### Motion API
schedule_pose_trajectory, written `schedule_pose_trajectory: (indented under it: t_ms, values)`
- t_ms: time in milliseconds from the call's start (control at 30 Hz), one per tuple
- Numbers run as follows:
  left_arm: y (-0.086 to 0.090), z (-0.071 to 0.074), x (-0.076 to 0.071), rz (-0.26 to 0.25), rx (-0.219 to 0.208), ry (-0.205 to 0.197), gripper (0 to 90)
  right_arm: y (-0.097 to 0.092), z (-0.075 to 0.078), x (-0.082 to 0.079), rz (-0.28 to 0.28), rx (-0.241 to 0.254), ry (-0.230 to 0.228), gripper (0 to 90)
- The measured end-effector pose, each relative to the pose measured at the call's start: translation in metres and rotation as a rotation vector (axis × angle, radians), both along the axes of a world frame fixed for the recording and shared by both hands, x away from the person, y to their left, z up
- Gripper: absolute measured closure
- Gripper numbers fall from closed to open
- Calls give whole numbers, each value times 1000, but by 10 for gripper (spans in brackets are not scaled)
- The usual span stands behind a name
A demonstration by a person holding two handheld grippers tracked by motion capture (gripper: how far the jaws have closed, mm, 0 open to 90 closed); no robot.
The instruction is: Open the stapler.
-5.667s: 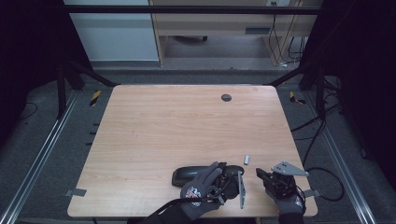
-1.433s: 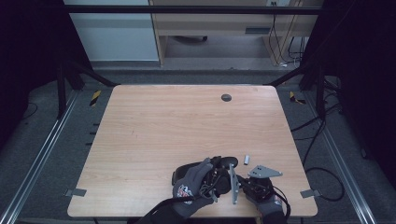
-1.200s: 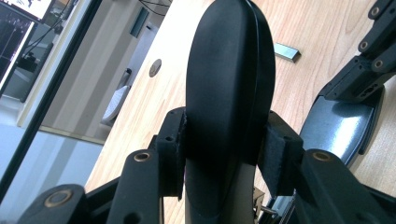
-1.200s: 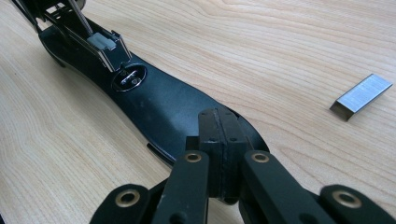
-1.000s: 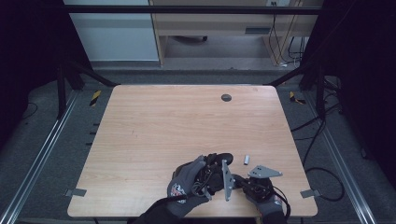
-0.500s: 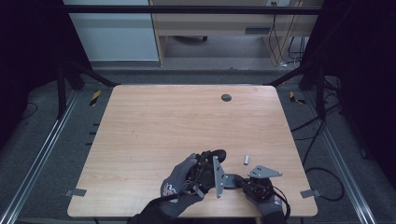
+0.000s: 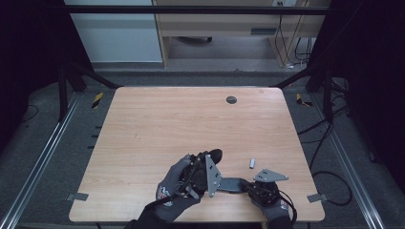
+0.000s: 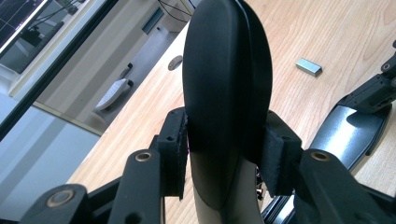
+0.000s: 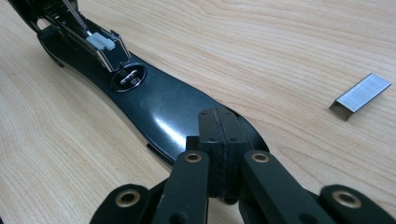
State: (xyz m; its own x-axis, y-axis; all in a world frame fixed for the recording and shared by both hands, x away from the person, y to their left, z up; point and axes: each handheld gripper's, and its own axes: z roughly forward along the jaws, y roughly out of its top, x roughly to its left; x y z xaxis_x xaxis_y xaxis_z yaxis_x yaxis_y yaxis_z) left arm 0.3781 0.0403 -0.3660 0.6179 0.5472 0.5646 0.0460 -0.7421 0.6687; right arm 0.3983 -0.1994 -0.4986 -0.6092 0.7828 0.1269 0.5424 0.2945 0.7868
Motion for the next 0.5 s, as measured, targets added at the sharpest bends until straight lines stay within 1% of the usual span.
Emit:
schedule_pose_trajectory:
  t_ms: [333, 500]
  values:
    - [7, 3, 0, 10, -28, 7, 576, 0, 0, 0, 1, -1, 0, 900]
    - [13, 5, 0, 18, -52, 12, 576, 0, 0, 0, 1, -1, 1, 900]
